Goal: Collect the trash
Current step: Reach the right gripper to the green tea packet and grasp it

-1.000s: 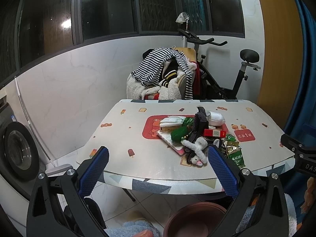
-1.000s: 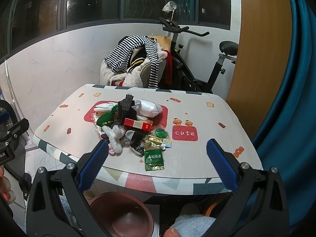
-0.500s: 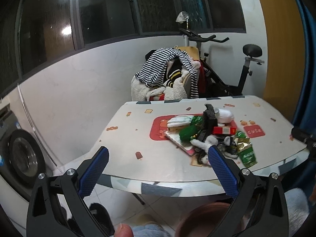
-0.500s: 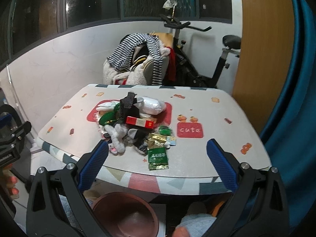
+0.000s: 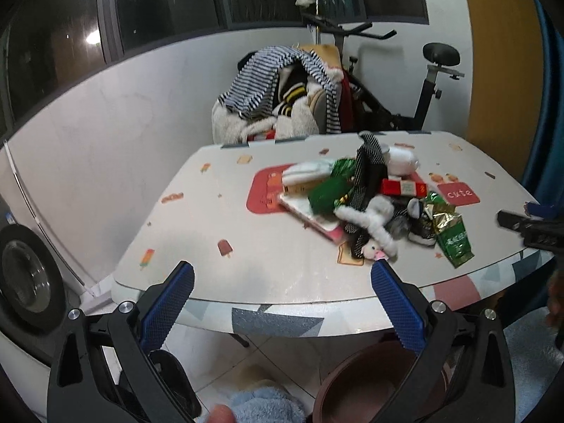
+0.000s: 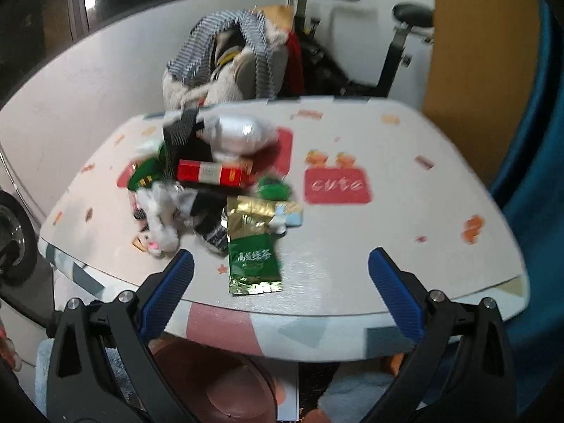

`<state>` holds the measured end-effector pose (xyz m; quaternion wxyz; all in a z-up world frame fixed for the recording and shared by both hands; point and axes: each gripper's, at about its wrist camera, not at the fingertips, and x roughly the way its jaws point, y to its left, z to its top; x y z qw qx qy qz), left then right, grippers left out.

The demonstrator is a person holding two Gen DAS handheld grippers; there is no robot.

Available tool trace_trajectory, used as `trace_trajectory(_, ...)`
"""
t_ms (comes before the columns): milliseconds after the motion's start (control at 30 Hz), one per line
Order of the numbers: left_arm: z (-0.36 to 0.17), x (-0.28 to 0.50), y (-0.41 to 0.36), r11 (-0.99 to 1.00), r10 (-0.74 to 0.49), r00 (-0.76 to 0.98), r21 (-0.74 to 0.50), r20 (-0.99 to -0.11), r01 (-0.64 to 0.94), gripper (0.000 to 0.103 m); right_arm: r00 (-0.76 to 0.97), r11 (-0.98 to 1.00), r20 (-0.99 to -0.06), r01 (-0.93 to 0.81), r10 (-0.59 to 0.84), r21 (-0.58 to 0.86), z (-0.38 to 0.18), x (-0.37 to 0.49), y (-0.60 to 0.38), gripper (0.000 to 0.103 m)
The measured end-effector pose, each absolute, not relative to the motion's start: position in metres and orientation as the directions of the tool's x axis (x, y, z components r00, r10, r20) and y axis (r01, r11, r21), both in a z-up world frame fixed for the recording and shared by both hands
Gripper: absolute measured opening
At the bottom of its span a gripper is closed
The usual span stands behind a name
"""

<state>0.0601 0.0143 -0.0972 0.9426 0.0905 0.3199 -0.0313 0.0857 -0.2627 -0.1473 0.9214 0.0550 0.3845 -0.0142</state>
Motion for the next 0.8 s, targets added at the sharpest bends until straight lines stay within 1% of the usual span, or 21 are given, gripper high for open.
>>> trace_trajectory(133,-0.107,0.076,0.023,0.99,0.002,0.78,0.111,-0.626,0.086,0.098,0.675,0.998,-0.738,0.047,-0.004,0.037,-0.179,0.118,-0.247,0.097)
trace_trajectory(233,-0.112,0.085,0.03,0.996,-0.01,0.771,0.065,-0.636,0.067,0.098,0.644,0.996,-0.765,0.065,0.0,0.055,-0.199,0.141,-0.244,0.095)
trace_trajectory(300,-0.115,0.09,0.033,0.998,-0.023,0.764,0.035,-0.644,0.059,0.098,0.623,0.994,-0.782,0.077,0.013,0.077,-0.21,0.152,-0.24,0.091)
trace_trajectory(367,-0.117,0.094,0.034,0.998,-0.03,0.759,0.015,-0.65,0.053,0.097,0.601,0.995,-0.799,0.073,0.015,0.074,-0.219,0.161,-0.235,0.083)
trace_trajectory(400,-0.118,0.094,0.034,0.999,-0.031,0.757,0.013,-0.652,0.052,0.095,0.593,0.995,-0.805,0.066,0.016,0.068,-0.223,0.164,-0.232,0.081)
trace_trajectory(433,-0.119,0.095,0.033,0.998,-0.033,0.756,0.013,-0.653,0.055,0.092,0.594,0.996,-0.804,0.057,0.027,0.075,-0.223,0.164,-0.231,0.076)
trace_trajectory(467,-0.12,0.095,0.032,0.998,-0.034,0.754,0.016,-0.655,0.059,0.087,0.595,0.995,-0.803,0.049,0.036,0.081,-0.222,0.163,-0.23,0.066)
trace_trajectory(500,-0.121,0.095,0.032,0.998,-0.034,0.753,0.021,-0.657,0.063,0.085,0.597,0.996,-0.801,0.034,0.047,0.084,-0.22,0.161,-0.229,0.059)
trace_trajectory(533,-0.122,0.095,0.032,0.998,-0.033,0.752,0.025,-0.658,0.065,0.08,0.597,0.997,-0.801,0.025,0.043,0.072,-0.218,0.158,-0.228,0.05)
trace_trajectory(567,-0.123,0.096,0.032,0.997,-0.037,0.749,0.022,-0.661,0.069,0.074,0.602,0.998,-0.798,0.022,0.03,0.054,-0.215,0.153,-0.227,0.046)
trace_trajectory(600,-0.125,0.096,0.032,0.997,-0.044,0.747,0.016,-0.664,0.073,0.072,0.611,0.998,-0.791,0.017,0.031,0.052,-0.212,0.148,-0.227,0.042)
trace_trajectory(633,-0.127,0.097,0.033,0.997,-0.058,0.741,0.002,-0.669,0.08,0.067,0.618,0.998,-0.785,0.013,0.037,0.057,-0.21,0.144,-0.227,0.039)
trace_trajectory(667,-0.129,0.098,0.033,0.996,-0.073,0.735,-0.014,-0.674,0.086,0.062,0.625,0.998,-0.779,0.011,0.044,0.065,-0.207,0.139,-0.228,0.022)
trace_trajectory(700,-0.13,0.099,0.033,0.996,-0.084,0.73,-0.027,-0.678,0.09,0.06,0.629,0.997,-0.776,0.009,0.053,0.076,-0.203,0.135,-0.231,0.019)
trace_trajectory(767,-0.132,0.1,0.032,0.993,-0.11,0.72,-0.053,-0.685,0.101,0.053,0.641,0.996,-0.766,0.016,0.059,0.09,-0.197,0.128,-0.236,0.018)
trace_trajectory(800,-0.133,0.101,0.031,0.992,-0.12,0.717,-0.062,-0.687,0.106,0.051,0.653,0.995,-0.755,0.017,0.066,0.101,-0.193,0.124,-0.239,0.018)
